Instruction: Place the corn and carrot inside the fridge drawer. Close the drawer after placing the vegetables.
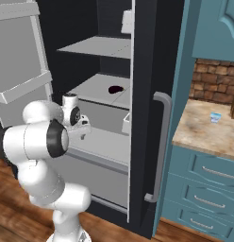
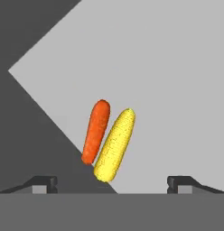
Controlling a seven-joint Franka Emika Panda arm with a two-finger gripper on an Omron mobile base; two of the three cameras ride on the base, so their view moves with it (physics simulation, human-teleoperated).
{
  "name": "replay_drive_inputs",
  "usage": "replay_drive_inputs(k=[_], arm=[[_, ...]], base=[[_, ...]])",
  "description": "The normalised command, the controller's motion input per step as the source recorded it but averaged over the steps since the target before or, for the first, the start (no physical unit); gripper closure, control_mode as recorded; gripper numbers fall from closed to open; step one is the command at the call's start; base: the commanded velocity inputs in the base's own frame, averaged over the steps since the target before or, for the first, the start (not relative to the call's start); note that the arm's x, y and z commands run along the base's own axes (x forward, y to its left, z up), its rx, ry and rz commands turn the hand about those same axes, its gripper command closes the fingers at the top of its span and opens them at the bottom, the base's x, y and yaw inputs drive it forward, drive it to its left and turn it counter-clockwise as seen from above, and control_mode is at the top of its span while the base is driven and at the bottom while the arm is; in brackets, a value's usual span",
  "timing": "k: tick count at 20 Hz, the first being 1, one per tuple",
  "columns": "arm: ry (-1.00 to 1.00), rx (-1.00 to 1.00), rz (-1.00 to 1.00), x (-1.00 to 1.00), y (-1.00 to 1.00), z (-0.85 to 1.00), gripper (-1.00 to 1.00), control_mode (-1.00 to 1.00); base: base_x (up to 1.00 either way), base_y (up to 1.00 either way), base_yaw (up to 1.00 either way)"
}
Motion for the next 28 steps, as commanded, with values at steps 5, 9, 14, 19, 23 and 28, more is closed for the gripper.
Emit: replay_drive_inputs(k=[5,9,14,19,23,28], arm=[[-0.20,0.00,-0.09,-0.62,0.07,1.00,-1.00,-1.00],[-0.11,0.00,-0.10,-0.94,0.00,0.91,-1.00,-1.00],[-0.03,0.01,-0.10,-1.00,0.07,0.51,-1.00,-1.00],[0.02,0.01,-0.08,-1.00,0.36,0.02,-1.00,-1.00],[0.09,0.00,-0.05,-0.65,0.31,-0.43,-1.00,-1.00],[0.02,0.00,0.00,-0.06,0.13,-0.93,-1.00,-1.00]], base=[[0.00,0.00,0.00],[0.00,0.00,0.00],[0.00,0.00,0.00],[0.00,0.00,0.00],[0.00,0.00,0.00],[0.00,0.00,0.00]])
